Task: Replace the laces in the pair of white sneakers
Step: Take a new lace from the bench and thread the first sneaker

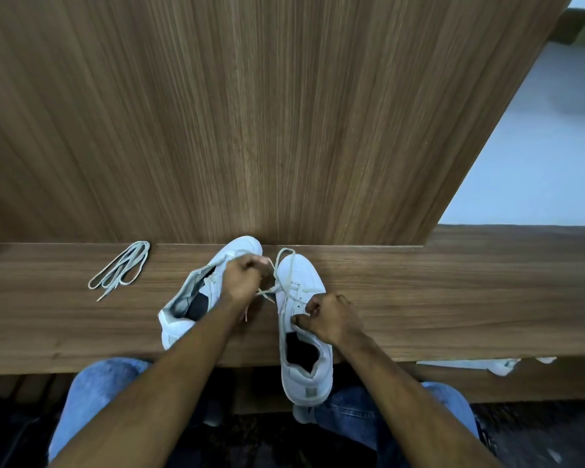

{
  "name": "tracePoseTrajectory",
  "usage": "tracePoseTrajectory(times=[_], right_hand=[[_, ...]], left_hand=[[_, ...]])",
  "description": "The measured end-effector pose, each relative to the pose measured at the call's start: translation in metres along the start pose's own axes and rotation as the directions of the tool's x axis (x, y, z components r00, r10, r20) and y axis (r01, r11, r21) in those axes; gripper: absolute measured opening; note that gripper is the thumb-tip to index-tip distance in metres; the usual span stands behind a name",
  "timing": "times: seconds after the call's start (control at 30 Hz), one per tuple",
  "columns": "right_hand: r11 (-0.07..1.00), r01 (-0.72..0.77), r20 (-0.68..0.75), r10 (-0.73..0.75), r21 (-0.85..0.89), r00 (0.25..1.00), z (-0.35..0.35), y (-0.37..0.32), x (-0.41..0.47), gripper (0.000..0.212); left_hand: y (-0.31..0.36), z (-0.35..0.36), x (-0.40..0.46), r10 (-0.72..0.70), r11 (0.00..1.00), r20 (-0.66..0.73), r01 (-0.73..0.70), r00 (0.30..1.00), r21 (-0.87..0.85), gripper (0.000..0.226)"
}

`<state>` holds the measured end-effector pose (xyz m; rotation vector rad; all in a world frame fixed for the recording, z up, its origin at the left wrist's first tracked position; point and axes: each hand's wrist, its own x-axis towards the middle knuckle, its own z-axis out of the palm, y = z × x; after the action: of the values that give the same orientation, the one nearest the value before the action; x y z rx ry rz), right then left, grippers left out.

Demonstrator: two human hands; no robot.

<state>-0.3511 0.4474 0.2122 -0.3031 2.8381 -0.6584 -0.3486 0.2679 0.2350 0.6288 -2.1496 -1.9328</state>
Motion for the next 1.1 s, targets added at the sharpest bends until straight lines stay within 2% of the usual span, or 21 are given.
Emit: tracePoseTrajectory(times=[0.03,0.1,0.17,0.2,0.23,0.3,0.33,0.37,0.4,0.43,0.47,0.53,0.57,0.63,0.73,0.83,0.9,0.97,1.1], right_hand=[[1.000,0.004,-0.001,-0.004,-0.005,1.000,0.000,0.000,0.000,0.042],[1.000,0.013,-0.004,-0.013,-0.012,1.000,0.000,0.000,0.000,0.043],[1.000,0.011,-0.008,-0.011,-0.019,1.000,0.000,0.000,-0.001,0.044],[1.000,0.006,-0.008,-0.006,-0.014,1.000,0.001,0.000,-0.001,0.044],[1.000,-0.001,-0.009,0.000,-0.005,1.000,0.002,0.000,0.000,0.044],[1.000,-0.012,-0.007,0.012,0.004,1.000,0.002,0.000,0.001,0.044],[1.000,-0.013,-0.006,0.013,0.001,1.000,0.003,0.000,0.001,0.044],[1.000,-0.014,-0.005,0.014,-0.002,1.000,0.003,0.000,0.001,0.044],[1.000,-0.015,-0.004,0.015,-0.005,1.000,0.003,0.000,0.001,0.044],[1.000,-0.015,-0.004,0.015,-0.007,1.000,0.003,0.000,0.001,0.044],[1.000,-0.015,-0.002,0.015,-0.007,1.000,0.003,0.000,0.001,0.045],[1.000,-0.024,-0.002,0.024,-0.003,1.000,0.004,0.000,0.001,0.046],[1.000,-0.031,-0.002,0.031,0.001,1.000,0.004,0.000,0.000,0.047],[0.999,-0.039,-0.002,0.039,0.009,0.999,0.005,0.000,0.000,0.047],[0.999,-0.049,0.004,0.049,0.010,0.999,0.005,0.000,0.001,0.047],[0.998,-0.057,0.005,0.057,0.016,0.998,0.005,0.000,0.002,0.047],[0.998,-0.055,-0.003,0.055,0.004,0.998,0.006,0.000,0.002,0.048],[0.999,-0.048,-0.012,0.048,-0.024,0.999,0.007,-0.001,0.002,0.048],[0.997,-0.044,-0.013,0.043,-0.061,0.999,0.007,-0.002,0.001,0.049]], left_hand=[[0.013,-0.004,0.003,-0.122,0.962,-0.023,0.113,0.992,-0.249,0.023],[0.037,-0.016,0.013,-0.227,0.819,-0.009,0.186,0.974,-0.543,0.023],[0.054,-0.031,0.023,-0.219,0.690,-0.020,0.140,0.976,-0.710,0.019],[0.061,-0.036,0.025,-0.224,0.654,-0.047,0.115,0.973,-0.748,0.016],[0.065,-0.038,0.027,-0.226,0.663,-0.077,0.095,0.971,-0.742,0.014],[0.064,-0.034,0.026,-0.176,0.788,-0.150,0.048,0.973,-0.614,0.016],[0.057,-0.030,0.026,-0.101,0.876,-0.190,-0.003,0.977,-0.482,0.023],[0.046,-0.025,0.024,0.026,0.954,-0.222,-0.091,0.975,-0.287,0.029],[0.032,-0.021,0.022,0.183,0.981,-0.197,-0.191,0.963,-0.021,0.033],[0.018,-0.017,0.019,0.303,0.929,-0.106,-0.269,0.947,0.256,0.033],[0.005,-0.013,0.015,0.371,0.816,-0.004,-0.324,0.929,0.479,0.032],[-0.015,-0.005,0.008,0.329,0.641,0.178,-0.358,0.927,0.678,0.024],[-0.023,-0.002,0.004,0.282,0.602,0.250,-0.374,0.926,0.706,0.024],[-0.034,0.003,-0.002,0.219,0.583,0.321,-0.387,0.922,0.714,0.026],[-0.038,0.002,0.000,0.201,0.619,0.272,-0.337,0.941,0.709,0.014],[-0.025,-0.005,0.007,0.138,0.725,0.174,-0.220,0.975,0.653,0.022],[-0.018,-0.010,0.013,0.095,0.838,0.116,-0.142,0.989,0.526,0.031],[-0.013,-0.016,0.020,0.087,0.886,0.103,-0.125,0.991,0.446,0.029],[-0.008,-0.022,0.025,0.135,0.818,0.213,-0.230,0.968,0.527,0.020]])
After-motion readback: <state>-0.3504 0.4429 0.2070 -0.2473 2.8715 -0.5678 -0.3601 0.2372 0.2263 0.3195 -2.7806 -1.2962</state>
